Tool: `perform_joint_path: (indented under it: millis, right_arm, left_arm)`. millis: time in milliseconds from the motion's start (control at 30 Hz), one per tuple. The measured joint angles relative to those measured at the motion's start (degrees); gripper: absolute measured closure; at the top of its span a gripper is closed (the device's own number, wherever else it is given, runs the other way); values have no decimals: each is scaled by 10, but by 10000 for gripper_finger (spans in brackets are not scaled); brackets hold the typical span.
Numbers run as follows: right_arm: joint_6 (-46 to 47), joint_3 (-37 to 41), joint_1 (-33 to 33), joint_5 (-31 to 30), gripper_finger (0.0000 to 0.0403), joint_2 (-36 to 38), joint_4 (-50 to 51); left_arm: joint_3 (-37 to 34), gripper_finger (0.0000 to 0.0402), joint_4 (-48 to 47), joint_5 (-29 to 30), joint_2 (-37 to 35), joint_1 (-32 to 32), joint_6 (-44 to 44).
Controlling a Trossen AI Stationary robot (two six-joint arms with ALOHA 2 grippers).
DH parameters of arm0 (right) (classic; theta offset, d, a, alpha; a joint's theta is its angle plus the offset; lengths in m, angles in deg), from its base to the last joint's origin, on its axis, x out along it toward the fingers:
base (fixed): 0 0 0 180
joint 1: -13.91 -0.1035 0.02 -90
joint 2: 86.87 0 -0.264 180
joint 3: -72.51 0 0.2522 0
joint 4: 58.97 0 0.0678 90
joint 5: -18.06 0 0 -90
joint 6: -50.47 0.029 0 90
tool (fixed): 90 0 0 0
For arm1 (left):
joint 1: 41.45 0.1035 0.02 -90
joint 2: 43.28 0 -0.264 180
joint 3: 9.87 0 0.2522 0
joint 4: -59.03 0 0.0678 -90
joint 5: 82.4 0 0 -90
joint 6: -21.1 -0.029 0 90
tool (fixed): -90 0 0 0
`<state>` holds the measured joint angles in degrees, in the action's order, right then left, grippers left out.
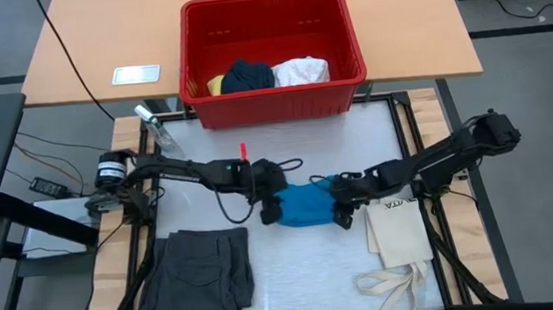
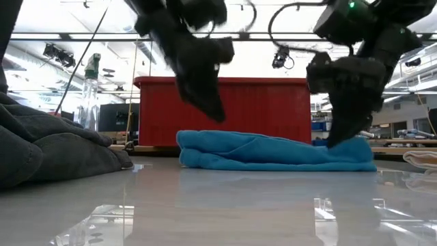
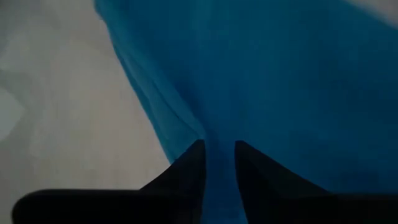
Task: Fold laundry
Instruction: Fold the blue shorts
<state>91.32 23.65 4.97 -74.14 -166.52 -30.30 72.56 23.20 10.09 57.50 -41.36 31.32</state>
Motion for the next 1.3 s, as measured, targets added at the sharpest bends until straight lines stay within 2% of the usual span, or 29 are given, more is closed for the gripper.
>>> perform_joint_path:
  millis: [200, 367, 433, 533, 667, 800, 933, 1067, 1300]
  right_arm:
    - [19, 0, -27, 45, 310, -17, 32]
    - [72, 0, -57, 54, 310, 12, 78]
    - [84, -1, -64, 46, 310, 35, 85]
    - [96, -5, -62, -10, 310, 68, 70]
    - [86, -6, -28, -92, 310, 88, 29]
    - [47, -6, 31, -115, 312, 54, 1]
    - [36, -4, 83, -102, 316, -5, -13]
    - [72, -4, 111, -65, 323, -43, 21]
    - [72, -4, 118, -33, 332, -25, 82]
  left_arm:
    - [-23, 244, -50, -5, 39, 1, 43]
    - [-24, 244, -74, -27, 49, 1, 64]
    - [-23, 244, -79, -34, 43, 0, 75]
    - [-13, 244, -84, -37, 23, 0, 76]
    - [4, 244, -66, -34, 0, 11, 71]
    - [5, 244, -34, -26, -2, 27, 67]
    - [3, 244, -30, -26, 14, 44, 67]
    - [2, 244, -56, -25, 33, 57, 78]
    - [3, 244, -101, -26, 61, 70, 93]
